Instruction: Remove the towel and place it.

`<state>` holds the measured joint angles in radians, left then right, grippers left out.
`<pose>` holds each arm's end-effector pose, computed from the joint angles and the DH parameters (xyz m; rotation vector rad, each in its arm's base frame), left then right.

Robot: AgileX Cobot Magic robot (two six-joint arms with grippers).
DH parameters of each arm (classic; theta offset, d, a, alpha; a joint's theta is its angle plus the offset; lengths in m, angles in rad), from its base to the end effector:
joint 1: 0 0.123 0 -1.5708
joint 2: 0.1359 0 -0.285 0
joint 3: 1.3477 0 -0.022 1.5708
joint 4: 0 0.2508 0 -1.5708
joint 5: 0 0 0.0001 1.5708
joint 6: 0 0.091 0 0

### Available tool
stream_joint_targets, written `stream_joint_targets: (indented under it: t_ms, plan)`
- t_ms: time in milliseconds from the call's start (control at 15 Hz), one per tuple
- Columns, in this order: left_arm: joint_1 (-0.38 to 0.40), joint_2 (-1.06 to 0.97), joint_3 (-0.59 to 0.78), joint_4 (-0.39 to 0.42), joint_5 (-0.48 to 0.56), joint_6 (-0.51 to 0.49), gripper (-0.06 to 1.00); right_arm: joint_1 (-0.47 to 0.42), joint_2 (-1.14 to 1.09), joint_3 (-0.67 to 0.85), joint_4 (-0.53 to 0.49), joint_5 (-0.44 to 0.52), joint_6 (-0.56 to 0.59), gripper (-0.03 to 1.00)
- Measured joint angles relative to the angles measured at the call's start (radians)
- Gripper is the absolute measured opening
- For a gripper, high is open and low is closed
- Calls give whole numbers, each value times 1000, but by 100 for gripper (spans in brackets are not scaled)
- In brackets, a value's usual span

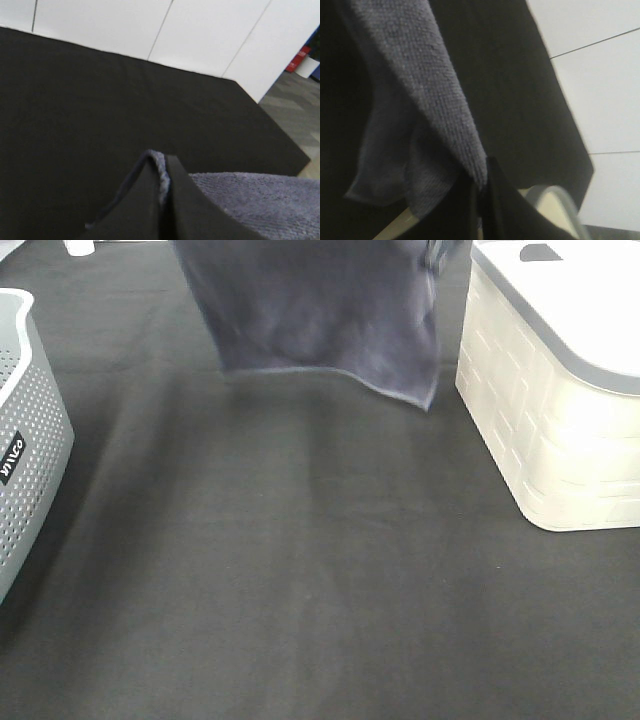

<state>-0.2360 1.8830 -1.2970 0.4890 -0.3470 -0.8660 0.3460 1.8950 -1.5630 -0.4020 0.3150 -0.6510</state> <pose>0.4268 -0.1175 0.2622 -0.0300 1.7973 -0.6017 0.4297 0.1432 0.2927 -1.3110 1.7033 -0.5359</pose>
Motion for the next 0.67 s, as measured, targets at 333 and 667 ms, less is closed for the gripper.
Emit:
stream_joint_targets:
  t_ms: [333,667]
  plan:
    - [-77,-80,401,-299,-138,333,0,0,-164,453,5,-138,-18,2]
    - [-145,-136,551,-436,-145,532,0,4,-268,708,0,-209,-34,2]
